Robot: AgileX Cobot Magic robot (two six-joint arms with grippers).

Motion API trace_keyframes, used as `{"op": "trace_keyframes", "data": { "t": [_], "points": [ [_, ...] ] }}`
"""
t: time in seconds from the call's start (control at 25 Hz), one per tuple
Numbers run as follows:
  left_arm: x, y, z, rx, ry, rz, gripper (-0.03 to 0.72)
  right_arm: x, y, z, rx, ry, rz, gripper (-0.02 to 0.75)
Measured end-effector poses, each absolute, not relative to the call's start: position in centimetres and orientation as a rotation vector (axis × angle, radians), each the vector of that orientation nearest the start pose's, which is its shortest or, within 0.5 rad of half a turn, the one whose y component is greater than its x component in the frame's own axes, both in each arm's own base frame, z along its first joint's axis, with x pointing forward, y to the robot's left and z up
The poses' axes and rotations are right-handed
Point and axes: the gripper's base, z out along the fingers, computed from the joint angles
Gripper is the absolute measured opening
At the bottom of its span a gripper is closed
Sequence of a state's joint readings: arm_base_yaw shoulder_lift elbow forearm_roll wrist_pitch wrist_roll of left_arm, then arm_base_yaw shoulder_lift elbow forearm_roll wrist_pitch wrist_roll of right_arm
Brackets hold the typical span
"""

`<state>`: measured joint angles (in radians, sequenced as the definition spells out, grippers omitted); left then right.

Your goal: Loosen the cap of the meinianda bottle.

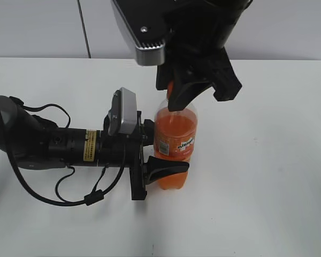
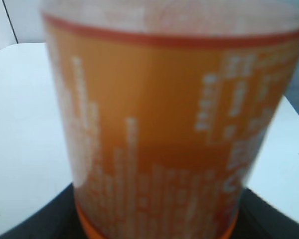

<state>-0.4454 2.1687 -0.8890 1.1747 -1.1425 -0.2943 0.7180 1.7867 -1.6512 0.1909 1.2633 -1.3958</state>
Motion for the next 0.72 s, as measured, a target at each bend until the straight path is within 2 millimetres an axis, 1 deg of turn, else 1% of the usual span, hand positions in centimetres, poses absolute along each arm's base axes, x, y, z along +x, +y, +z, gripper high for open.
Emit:
{"op": "trace_keyframes", "data": {
  "t": [0.12,0.24,0.4,0.48,0.6,0.72],
  "points": [
    [28.08,-21.86,8.64,1.374,1.385,-0.985,0.403,27.02,25.79,31.4,-2.427,1.459,0.135,0.283],
    [28.08,-21.86,8.64,1.372,1.388,-0.987,0.403,27.05,25.81,31.41,-2.414,1.475,0.136,0.305],
    [28.07,-21.86,8.63,1.369,1.393,-0.992,0.403,27.2,25.9,31.46,-2.384,1.492,0.127,0.384],
    [28.05,-21.86,8.63,1.371,1.391,-0.994,0.403,27.22,25.91,31.46,-2.375,1.503,0.128,0.411],
    [28.02,-21.87,8.63,1.374,1.389,-0.995,0.403,27.22,25.91,31.5,-2.356,1.533,0.134,0.421],
    [28.01,-21.87,8.63,1.375,1.39,-0.996,0.403,27.31,26.07,32.19,-2.28,1.607,0.152,0.426]
  ]
}}
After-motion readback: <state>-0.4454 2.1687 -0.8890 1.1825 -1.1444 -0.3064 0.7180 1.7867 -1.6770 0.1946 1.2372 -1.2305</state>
